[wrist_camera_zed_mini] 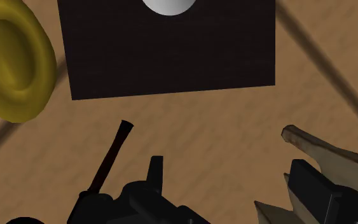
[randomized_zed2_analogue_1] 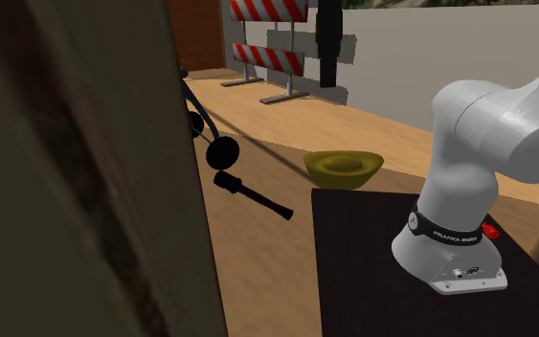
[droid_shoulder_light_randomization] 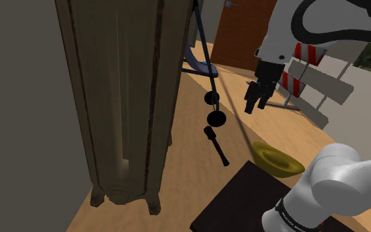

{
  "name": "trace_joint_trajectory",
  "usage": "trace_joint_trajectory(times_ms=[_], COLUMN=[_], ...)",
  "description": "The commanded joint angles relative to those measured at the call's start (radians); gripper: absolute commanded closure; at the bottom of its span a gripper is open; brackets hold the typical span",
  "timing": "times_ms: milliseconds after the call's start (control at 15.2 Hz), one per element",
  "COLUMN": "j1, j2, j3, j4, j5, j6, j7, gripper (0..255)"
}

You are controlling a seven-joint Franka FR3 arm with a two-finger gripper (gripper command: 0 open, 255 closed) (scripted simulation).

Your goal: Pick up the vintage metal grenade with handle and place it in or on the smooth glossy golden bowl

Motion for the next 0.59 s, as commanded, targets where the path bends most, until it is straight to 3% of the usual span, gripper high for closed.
trace_joint_trajectory(times_ms=[0, 528], j1=[0.000, -0.059], j2=[0.000, 0.111], j3=[0.000, -0.042], j4=[0.000, -0.167], j5=[0.000, -0.042], j6=[0.000, 0.312], j7=[0.000, 0.014], gripper=[0, 0])
